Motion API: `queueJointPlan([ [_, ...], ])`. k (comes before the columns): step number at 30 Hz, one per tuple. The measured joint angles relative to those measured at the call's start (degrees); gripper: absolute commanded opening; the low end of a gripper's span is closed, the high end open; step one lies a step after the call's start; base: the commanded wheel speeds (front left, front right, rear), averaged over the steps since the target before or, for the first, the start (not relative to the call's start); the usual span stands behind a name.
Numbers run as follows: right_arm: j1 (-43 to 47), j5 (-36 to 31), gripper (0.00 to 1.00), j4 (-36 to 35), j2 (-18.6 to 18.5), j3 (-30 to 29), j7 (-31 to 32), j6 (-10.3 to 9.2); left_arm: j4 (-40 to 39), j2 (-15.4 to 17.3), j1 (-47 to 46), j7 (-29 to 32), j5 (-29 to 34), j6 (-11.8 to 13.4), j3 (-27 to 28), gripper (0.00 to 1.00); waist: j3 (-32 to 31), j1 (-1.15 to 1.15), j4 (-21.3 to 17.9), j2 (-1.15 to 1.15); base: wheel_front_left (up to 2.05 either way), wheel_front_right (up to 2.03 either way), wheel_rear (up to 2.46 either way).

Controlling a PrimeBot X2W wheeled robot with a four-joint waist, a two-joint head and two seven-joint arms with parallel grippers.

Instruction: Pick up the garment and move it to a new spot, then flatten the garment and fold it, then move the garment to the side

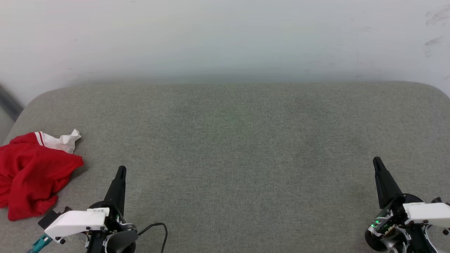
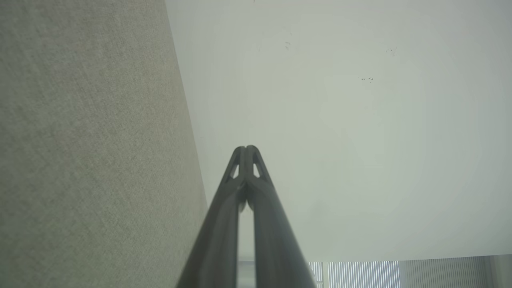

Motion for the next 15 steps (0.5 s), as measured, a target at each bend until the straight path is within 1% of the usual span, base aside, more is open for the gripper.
queueJointPlan([
  [15,0.0,0.0,0.00,0.0,0.0,0.0,0.0,0.00,0.0,0.0,0.0,0.0,0.0,0.0,0.0,0.00,0.0,0.00,0.0,0.00,0.00,0.00,0.00],
])
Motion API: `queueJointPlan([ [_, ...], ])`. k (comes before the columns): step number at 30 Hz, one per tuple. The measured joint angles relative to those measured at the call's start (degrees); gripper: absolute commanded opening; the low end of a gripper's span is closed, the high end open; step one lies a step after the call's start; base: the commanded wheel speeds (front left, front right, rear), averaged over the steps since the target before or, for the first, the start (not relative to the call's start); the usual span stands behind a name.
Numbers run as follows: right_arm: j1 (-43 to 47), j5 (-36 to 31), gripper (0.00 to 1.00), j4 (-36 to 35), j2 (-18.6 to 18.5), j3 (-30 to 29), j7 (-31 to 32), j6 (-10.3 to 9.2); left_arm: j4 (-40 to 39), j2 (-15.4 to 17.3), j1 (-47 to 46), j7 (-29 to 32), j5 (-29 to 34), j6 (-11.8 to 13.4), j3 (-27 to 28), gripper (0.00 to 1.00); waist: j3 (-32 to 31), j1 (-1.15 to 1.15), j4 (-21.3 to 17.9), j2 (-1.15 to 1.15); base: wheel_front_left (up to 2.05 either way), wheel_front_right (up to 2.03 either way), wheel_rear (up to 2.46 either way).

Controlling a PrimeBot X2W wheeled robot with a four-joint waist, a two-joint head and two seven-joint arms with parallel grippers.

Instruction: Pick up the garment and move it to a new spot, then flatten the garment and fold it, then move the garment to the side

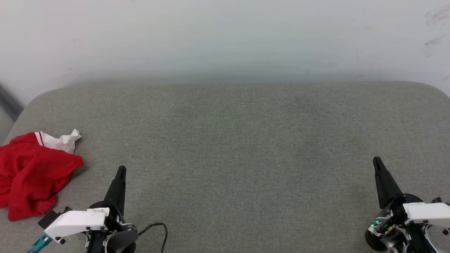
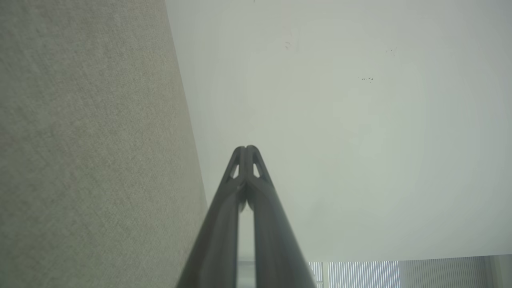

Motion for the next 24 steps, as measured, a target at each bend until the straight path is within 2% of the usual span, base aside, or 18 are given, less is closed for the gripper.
queueJointPlan([
  [9,0.0,0.0,0.00,0.0,0.0,0.0,0.0,0.00,0.0,0.0,0.0,0.0,0.0,0.0,0.0,0.00,0.0,0.00,0.0,0.00,0.00,0.00,0.00],
  [10,0.1,0.0,1.00,0.2,0.0,0.0,0.0,0.01,0.2,0.0,0.1,0.0,0.0,0.0,0.0,1.00,0.0,0.00,0.0,0.00,0.00,0.00,0.00],
  [19,2.2,-1.2,1.00,0.7,0.1,1.0,-1.6,-0.01,1.0,-0.2,2.0,-1.7,0.6,0.0,-2.3,1.00,0.0,0.00,0.0,0.00,0.00,0.00,0.00],
  [24,2.5,-4.8,1.00,-0.4,0.0,2.0,-3.6,-0.01,-0.3,-0.1,2.0,-3.6,2.6,0.0,-4.8,1.00,0.0,0.00,0.1,0.00,0.00,0.00,0.00],
])
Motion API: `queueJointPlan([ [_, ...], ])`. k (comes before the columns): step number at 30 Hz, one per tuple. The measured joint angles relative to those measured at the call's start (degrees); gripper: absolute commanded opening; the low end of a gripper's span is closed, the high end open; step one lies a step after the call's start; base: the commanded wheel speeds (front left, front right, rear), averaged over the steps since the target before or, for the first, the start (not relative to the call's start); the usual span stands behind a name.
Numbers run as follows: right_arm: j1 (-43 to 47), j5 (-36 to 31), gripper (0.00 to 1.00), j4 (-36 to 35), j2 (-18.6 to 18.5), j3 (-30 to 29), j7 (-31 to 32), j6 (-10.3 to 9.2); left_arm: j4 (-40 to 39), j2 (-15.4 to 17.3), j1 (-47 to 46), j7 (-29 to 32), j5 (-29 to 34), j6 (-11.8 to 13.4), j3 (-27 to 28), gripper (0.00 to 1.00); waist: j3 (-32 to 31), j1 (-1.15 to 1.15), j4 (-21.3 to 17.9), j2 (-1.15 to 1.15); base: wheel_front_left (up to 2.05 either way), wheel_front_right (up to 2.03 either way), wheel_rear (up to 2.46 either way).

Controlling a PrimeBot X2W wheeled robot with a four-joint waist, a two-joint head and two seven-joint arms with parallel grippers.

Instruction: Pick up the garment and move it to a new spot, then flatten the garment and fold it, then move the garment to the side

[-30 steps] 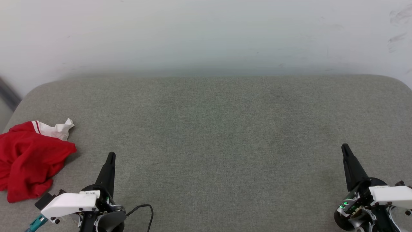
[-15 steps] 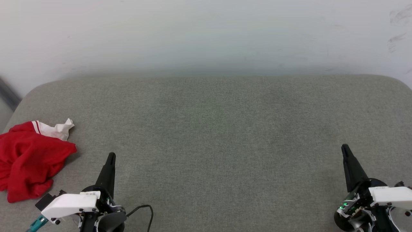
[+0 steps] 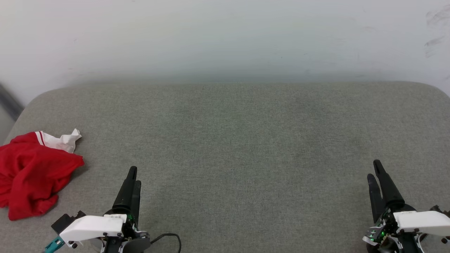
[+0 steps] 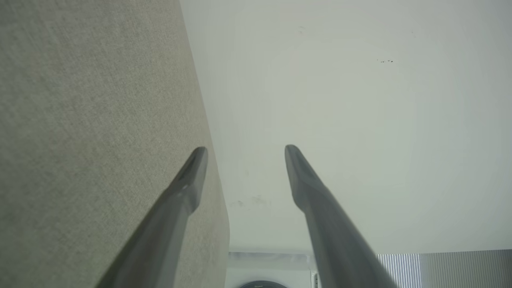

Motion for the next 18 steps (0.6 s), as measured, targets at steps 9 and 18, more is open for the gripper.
queueJointPlan([
  [9,0.0,-10.5,1.00,-1.4,0.0,0.5,-2.2,0.00,-1.1,0.3,0.0,-2.3,8.9,0.0,-1.6,1.00,0.0,0.00,0.2,0.00,0.00,0.00,0.00],
  [18,0.1,-24.0,1.00,-3.2,0.0,1.0,-4.2,0.00,-3.2,0.0,-0.1,-4.3,21.6,0.0,-1.3,1.00,-0.1,0.00,0.4,0.00,0.00,0.00,0.00],
])
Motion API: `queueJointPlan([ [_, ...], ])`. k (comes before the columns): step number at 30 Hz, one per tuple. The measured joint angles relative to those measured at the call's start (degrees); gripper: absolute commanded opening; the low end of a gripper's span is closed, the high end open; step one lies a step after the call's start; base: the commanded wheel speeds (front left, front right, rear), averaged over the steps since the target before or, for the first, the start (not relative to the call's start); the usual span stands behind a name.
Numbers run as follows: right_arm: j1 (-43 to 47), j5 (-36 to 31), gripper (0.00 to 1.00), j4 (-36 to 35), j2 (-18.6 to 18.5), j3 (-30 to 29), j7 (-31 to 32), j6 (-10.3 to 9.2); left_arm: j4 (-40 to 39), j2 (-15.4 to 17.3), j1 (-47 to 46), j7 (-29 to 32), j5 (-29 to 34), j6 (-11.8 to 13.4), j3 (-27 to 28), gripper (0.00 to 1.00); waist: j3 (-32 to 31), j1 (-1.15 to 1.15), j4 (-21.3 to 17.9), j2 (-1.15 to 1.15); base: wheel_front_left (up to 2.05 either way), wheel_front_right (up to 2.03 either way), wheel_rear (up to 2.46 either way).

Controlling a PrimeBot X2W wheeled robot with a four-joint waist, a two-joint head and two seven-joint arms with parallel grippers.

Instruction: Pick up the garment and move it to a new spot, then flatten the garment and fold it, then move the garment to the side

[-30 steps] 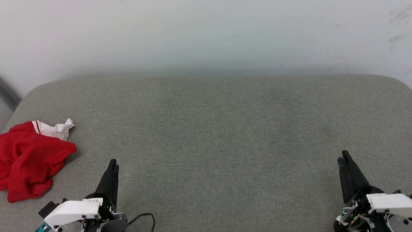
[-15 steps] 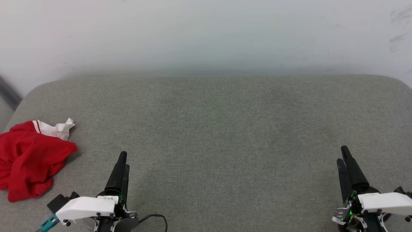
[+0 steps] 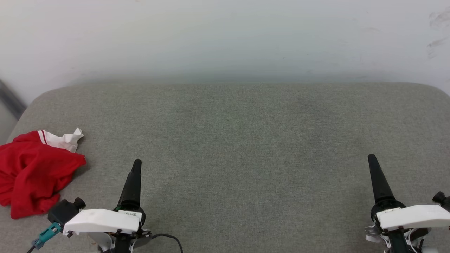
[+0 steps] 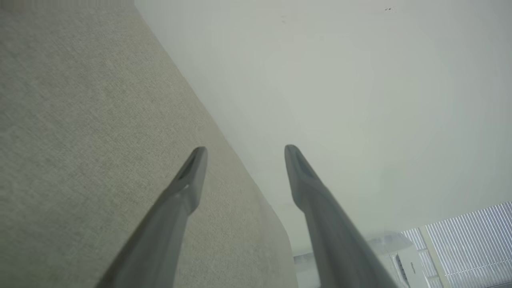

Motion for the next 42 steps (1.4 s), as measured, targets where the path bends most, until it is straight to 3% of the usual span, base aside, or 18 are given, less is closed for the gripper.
queueJointPlan([
  [20,1.4,-24.1,1.00,-4.5,0.0,0.7,-1.8,0.00,-2.2,0.0,0.0,-4.0,23.8,0.6,-2.3,1.00,-0.3,0.00,0.4,0.00,0.00,0.00,0.00],
  [42,2.3,-40.5,1.00,-6.4,0.0,0.6,-2.0,0.01,-1.0,1.3,-0.9,-7.5,41.7,2.1,-5.4,1.00,-0.7,0.00,0.8,0.00,0.00,0.00,0.00],
])
